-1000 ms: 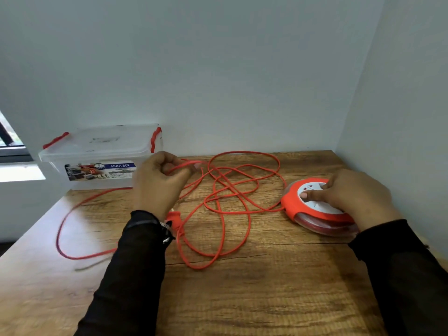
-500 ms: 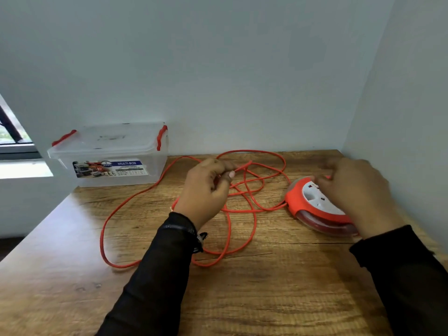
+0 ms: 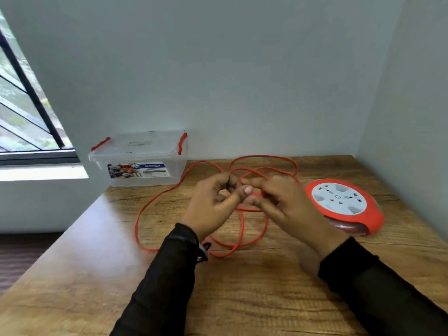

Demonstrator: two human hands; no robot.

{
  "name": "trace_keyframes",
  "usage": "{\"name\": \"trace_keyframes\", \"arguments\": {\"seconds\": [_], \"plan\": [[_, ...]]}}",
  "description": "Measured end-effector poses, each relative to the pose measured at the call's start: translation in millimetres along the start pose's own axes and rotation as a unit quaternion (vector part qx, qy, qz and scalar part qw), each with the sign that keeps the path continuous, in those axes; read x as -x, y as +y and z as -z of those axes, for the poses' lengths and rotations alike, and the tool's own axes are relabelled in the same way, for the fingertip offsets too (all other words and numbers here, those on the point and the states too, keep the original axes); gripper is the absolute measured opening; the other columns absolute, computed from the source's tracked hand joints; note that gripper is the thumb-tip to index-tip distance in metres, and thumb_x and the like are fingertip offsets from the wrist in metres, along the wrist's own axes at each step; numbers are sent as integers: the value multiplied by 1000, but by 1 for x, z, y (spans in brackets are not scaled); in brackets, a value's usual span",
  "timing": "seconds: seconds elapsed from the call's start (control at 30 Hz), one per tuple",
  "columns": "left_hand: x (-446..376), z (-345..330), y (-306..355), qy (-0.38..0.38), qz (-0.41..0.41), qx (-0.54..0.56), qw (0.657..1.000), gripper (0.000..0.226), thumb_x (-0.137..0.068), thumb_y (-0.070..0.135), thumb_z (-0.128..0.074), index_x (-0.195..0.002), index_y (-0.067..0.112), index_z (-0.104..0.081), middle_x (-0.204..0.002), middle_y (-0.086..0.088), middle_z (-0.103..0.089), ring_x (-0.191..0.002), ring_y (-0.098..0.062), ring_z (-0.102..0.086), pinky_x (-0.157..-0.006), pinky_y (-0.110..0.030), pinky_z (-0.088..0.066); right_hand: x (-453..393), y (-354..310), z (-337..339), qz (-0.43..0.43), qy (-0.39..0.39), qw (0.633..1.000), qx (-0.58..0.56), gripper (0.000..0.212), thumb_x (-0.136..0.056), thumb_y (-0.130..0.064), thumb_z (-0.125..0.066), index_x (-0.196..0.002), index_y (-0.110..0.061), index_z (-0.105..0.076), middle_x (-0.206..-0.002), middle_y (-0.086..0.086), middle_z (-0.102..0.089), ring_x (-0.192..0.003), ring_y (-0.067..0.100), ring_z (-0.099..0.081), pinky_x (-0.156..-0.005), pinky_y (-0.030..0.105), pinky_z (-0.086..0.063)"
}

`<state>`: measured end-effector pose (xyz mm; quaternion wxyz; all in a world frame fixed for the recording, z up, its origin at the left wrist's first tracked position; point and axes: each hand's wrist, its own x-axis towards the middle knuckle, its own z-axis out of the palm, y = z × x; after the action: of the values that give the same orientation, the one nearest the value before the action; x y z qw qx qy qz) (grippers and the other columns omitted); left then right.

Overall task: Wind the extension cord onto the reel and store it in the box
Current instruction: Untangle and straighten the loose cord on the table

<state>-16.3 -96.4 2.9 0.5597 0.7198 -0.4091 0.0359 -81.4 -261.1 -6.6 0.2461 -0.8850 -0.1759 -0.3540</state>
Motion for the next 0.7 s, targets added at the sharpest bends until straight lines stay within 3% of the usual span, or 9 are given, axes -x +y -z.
{"name": "trace_keyframes", "arguments": {"seconds": [0.07,0.13,0.27,0.37,0.47,0.53,0.57,0.63,0.7], "plan": [[11,20,4,-7,36,-44,998,16,-85,18,-72,-77,8,-62,-64,-6,-56,-56,-5,-53,-54,-17,-41,0,4,9,-37,110,992,-43,15,-91,-27,-58,-90,-19,-70,-76,-14,-63,-71,-3,-54,-65,21,-39],[18,48,6,-24,75,-87,993,23,-82,21,-75,-77,3,-62,-59,-5,-51,-53,-9,-49,-55,-24,-40,5,13,14,-111,192,972,-71,13,-93,-22,-58,-86,-18,-68,-74,-11,-63,-71,1,-57,-65,21,-42],[33,121,17,-56,85,-249,963,19,-74,39,-74,-71,22,-65,-56,13,-54,-57,-3,-49,-61,-20,-40,13,25,20,-213,257,941,-64,19,-95,-25,-54,-78,-23,-60,-68,-2,-59,-65,0,-53,-60,13,-38],[44,170,29,-48,98,-361,926,7,-84,24,-66,-78,28,-63,-78,7,-68,-75,-9,-61,-72,-25,-43,16,36,32,-274,332,901,-58,28,-96,-30,-51,-78,-11,-59,-66,10,-58,-64,20,-54,-56,25,-36],[47,198,44,46,138,-364,920,9,-93,16,-60,-89,18,-67,-77,-4,-70,-72,-16,-68,-69,-29,-51,15,37,32,-331,228,915,9,22,-92,-24,-55,-79,-8,-62,-71,15,-60,-75,38,-57,-61,33,-34],[42,202,63,137,142,-233,952,11,-94,16,-59,-88,18,-67,-70,-5,-65,-51,-10,-64,-57,-23,-56,6,18,24,-314,142,929,134,23,-84,-21,-54,-97,-7,-67,-92,18,-63,-93,39,-56,-79,37,-35],[38,200,73,173,143,-164,960,11,-94,16,-58,-88,16,-67,-69,-5,-61,-44,-8,-58,-50,-20,-54,-2,1,23,-267,146,939,163,30,-80,-22,-52,-104,-8,-65,-100,16,-62,-99,36,-54,-85,36,-33],[24,193,94,213,159,-62,962,12,-95,17,-57,-94,11,-67,-69,-4,-56,-43,-9,-45,-42,-17,-47,-21,-50,21,-174,155,970,68,25,-81,-23,-55,-101,-12,-64,-96,3,-62,-93,18,-57,-83,26,-38],[8,182,114,215,193,58,956,15,-98,15,-52,-95,8,-65,-68,-1,-51,-43,-7,-38,-39,-15,-39,-40,-113,13,-123,40,988,-78,21,-82,-30,-66,-99,-16,-64,-85,-13,-63,-75,-1,-57,-68,11,-42]]}}
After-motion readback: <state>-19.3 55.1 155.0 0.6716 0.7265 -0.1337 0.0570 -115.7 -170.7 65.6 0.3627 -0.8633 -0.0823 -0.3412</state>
